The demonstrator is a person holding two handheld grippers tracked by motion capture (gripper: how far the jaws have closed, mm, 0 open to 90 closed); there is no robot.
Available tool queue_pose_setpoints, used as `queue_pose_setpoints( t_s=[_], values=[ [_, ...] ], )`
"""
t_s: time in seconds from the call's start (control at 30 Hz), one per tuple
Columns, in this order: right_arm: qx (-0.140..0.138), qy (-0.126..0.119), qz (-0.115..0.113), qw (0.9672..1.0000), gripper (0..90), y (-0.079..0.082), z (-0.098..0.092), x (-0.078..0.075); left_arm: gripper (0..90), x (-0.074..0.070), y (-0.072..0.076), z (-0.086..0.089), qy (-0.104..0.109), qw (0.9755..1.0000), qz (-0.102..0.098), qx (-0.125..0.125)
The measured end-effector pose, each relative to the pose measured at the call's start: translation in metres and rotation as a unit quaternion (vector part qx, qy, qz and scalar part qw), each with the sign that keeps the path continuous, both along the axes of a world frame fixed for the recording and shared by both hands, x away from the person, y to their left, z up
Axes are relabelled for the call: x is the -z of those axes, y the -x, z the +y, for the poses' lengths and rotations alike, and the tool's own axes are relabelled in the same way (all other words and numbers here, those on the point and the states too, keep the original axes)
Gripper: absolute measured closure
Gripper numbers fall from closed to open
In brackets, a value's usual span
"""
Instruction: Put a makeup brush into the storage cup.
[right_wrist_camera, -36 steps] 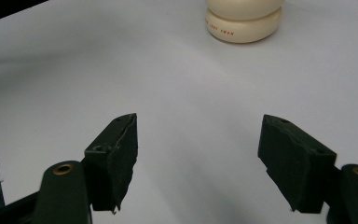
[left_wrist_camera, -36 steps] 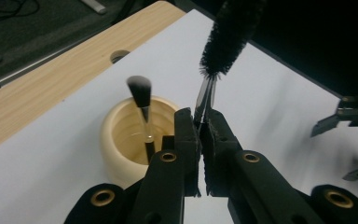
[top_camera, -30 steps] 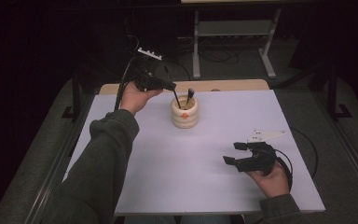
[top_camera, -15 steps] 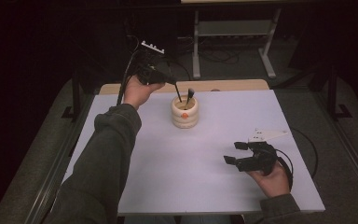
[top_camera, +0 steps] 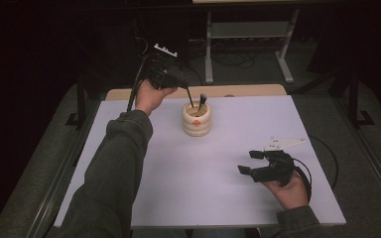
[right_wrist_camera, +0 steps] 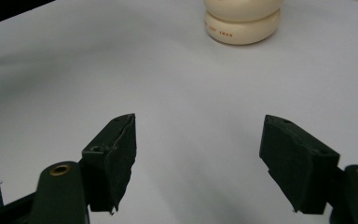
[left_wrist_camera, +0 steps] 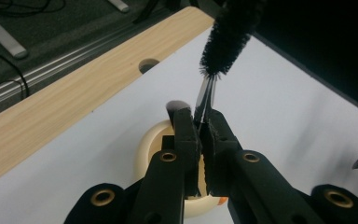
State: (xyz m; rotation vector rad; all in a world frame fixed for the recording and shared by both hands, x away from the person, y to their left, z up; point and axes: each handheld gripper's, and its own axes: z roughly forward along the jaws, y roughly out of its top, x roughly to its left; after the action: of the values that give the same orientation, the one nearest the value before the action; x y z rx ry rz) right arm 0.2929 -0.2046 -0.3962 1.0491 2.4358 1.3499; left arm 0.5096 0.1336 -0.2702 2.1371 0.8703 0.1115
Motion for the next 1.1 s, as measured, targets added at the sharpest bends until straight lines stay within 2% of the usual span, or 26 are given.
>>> queue_pose_setpoints(
  t_s=[0.17, 0.23, 0.3, 0.33, 0.73, 0.8, 1.0, 1.03, 1.1],
  values=[
    [0.000, 0.001, 0.000, 1.0000, 25.9, 0.000, 0.000, 0.000, 85.6, 0.004, -0.002, -0.003, -0.004, 1.0000, 0.002, -0.001],
    [0.000, 0.001, -0.002, 1.0000, 25.8, 0.000, -0.001, 0.000, 85.5, 0.005, -0.002, -0.004, 0.002, 1.0000, 0.002, -0.004],
    [0.000, 0.000, -0.003, 1.0000, 25.5, -0.001, -0.001, 0.000, 85.5, 0.006, -0.003, -0.003, -0.006, 1.0000, 0.003, -0.001],
    [0.000, -0.001, -0.003, 1.0000, 25.4, -0.001, -0.001, 0.000, 85.5, 0.007, -0.003, -0.004, -0.001, 1.0000, 0.004, -0.007],
    [0.009, 0.001, -0.006, 0.9999, 23.9, -0.001, -0.002, 0.000, 85.5, 0.017, -0.005, -0.004, 0.002, 0.9998, 0.009, -0.017],
    [0.010, 0.001, -0.007, 0.9999, 23.8, -0.001, -0.002, 0.000, 85.5, 0.017, -0.005, -0.003, -0.007, 0.9999, 0.009, -0.012],
    [0.010, 0.000, -0.009, 0.9999, 23.6, -0.001, -0.003, 0.000, 85.5, 0.023, -0.006, -0.002, 0.001, 0.9998, 0.012, -0.017],
    [0.010, 0.000, -0.009, 0.9999, 23.6, -0.001, -0.003, 0.000, 85.5, 0.024, -0.007, -0.001, -0.003, 0.9998, 0.013, -0.015],
    [0.010, 0.000, -0.009, 0.9999, 23.6, -0.001, -0.004, 0.000, 85.5, 0.026, -0.007, 0.000, 0.004, 0.9996, 0.015, -0.022]
  ],
)
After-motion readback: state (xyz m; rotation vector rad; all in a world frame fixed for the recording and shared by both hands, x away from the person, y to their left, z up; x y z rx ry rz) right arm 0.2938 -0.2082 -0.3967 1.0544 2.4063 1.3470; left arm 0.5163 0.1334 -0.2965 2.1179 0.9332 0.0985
